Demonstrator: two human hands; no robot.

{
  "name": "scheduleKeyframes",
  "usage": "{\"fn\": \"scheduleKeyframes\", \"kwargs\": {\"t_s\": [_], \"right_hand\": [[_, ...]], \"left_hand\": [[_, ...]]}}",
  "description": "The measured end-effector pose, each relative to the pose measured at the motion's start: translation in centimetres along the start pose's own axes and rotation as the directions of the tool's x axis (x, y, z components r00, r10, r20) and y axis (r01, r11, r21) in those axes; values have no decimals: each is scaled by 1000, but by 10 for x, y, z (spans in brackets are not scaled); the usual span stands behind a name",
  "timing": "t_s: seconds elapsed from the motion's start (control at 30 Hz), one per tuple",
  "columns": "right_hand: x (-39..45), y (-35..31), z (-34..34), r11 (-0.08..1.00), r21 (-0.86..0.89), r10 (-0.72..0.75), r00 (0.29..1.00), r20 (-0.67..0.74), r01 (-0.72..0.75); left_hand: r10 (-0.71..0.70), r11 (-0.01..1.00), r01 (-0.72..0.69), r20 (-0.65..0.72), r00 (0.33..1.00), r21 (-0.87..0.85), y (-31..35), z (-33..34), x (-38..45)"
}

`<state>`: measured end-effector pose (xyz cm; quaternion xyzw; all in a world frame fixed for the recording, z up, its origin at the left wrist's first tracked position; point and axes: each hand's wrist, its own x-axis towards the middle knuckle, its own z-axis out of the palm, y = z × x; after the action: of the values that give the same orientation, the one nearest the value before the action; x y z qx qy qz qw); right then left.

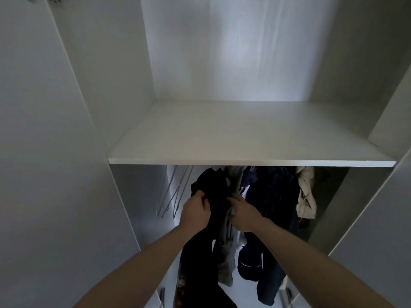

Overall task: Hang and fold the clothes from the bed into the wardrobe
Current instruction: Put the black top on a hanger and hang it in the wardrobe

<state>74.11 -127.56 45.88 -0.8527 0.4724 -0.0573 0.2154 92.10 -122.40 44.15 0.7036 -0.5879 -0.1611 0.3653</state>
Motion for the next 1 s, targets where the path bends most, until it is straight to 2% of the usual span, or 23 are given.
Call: {"fn": "scheduleKeyframes", "kwargs": {"t_s": [0.2,0.27,0.43,0.63,0.9,1.0], "right_hand": [[30,12,4,963,-269,60,995,76,-38],[34,18,4,951,-304,80,993,92,-48],[35,25,3,973,-176,155,987,35,-147],[30,41,5,970,-158,189,982,7,-186],[28,59,8,975,-34,221,975,12,-220],[30,63,11,973,-6,232,973,-8,-232]], "left_hand": [[47,995,-46,8,999,-89,2,24,44],[63,993,-63,5,998,-95,5,30,56],[45,990,-48,-26,999,-132,12,43,84],[13,983,-28,-83,996,-180,20,60,105],[-52,989,48,-22,998,-142,37,77,141],[-34,992,32,-15,999,-120,38,86,146]]}}
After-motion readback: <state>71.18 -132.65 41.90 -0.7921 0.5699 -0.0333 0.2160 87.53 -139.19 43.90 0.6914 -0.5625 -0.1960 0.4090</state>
